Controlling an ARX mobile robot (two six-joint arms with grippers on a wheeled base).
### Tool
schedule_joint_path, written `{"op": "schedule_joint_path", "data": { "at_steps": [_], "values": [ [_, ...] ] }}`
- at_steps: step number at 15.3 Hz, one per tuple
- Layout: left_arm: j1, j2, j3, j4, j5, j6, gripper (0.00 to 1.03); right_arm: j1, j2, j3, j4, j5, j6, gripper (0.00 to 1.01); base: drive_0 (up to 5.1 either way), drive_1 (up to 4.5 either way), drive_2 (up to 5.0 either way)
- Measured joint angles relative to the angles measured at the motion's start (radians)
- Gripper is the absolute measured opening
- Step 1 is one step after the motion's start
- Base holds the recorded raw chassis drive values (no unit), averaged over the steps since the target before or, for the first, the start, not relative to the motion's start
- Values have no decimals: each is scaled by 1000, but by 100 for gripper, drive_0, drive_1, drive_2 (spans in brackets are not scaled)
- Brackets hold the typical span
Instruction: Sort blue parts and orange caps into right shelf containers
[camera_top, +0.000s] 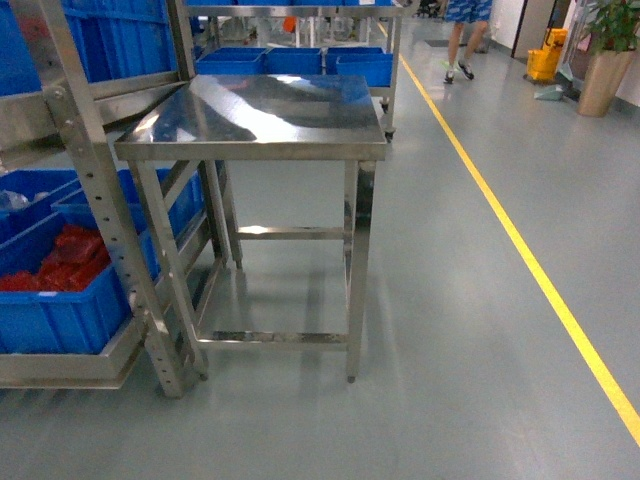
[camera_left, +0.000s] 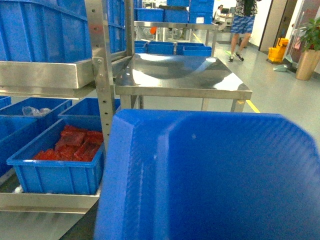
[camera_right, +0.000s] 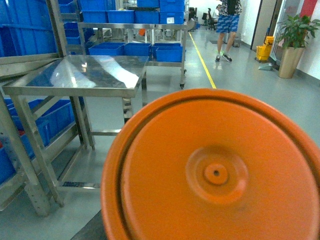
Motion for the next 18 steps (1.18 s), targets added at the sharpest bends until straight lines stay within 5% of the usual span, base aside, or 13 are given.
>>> {"op": "schedule_joint_path", "data": {
  "at_steps": [18],
  "values": [
    [0,0,0,0,1,0,42,0,0,0,-1,2,0,44,6,423,-410]
  ]
}}
